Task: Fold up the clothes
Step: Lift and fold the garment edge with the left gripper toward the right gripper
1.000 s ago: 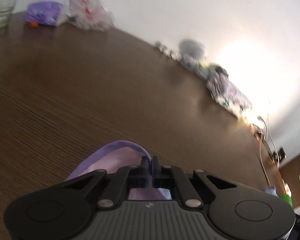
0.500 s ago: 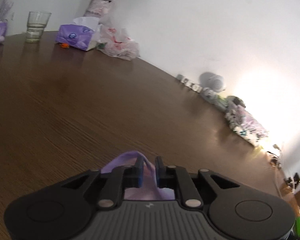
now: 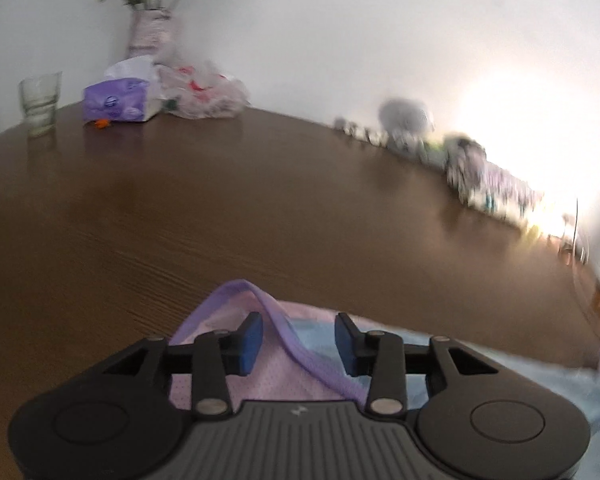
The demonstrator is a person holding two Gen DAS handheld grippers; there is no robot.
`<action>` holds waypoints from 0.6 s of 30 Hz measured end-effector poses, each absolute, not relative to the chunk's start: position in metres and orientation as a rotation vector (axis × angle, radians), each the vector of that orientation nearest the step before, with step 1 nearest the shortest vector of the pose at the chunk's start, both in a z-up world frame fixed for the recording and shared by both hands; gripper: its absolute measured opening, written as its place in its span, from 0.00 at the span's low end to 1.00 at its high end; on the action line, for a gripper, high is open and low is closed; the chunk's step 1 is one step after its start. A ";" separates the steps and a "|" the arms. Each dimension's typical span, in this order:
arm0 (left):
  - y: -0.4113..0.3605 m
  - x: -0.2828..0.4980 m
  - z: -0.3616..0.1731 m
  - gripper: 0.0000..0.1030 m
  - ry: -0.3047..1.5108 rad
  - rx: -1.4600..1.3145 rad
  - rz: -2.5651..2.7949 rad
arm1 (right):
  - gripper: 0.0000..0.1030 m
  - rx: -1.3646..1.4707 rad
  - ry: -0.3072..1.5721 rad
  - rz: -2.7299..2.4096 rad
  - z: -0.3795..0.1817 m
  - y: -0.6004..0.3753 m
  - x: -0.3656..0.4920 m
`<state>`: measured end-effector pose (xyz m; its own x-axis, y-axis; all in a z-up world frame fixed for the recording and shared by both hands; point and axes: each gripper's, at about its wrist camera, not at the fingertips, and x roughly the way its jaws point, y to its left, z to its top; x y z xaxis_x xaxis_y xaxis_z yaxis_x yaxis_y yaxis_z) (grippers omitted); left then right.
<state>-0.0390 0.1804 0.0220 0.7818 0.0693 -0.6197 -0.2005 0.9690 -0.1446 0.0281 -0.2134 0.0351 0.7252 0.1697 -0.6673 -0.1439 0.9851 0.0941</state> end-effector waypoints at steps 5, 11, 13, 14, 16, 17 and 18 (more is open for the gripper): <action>0.182 -0.036 0.018 0.07 0.663 -0.209 0.171 | 0.03 0.025 0.541 0.181 0.056 -0.218 -0.019; 0.188 -0.030 0.017 0.01 0.657 -0.266 0.170 | 0.04 -0.031 0.408 0.204 0.047 -0.226 -0.122; 0.190 -0.030 0.016 0.01 0.654 -0.283 0.176 | 0.06 -0.083 0.499 0.197 0.030 -0.222 -0.133; 0.191 -0.029 0.016 0.01 0.653 -0.289 0.178 | 0.06 -0.104 0.551 0.197 0.022 -0.220 -0.135; 0.192 -0.029 0.017 0.02 0.653 -0.302 0.187 | 0.06 -0.071 0.570 0.205 0.022 -0.224 -0.137; 0.193 -0.030 0.018 0.03 0.650 -0.309 0.193 | 0.07 -0.055 0.536 0.216 0.028 -0.226 -0.140; 0.193 -0.031 0.019 0.05 0.648 -0.317 0.193 | 0.10 -0.040 0.500 0.226 0.034 -0.228 -0.143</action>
<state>-0.0315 0.1930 0.0195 0.7821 0.0774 -0.6183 -0.2734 0.9343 -0.2288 -0.1426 -0.2275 0.0344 0.8532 0.2051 -0.4795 -0.2246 0.9743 0.0172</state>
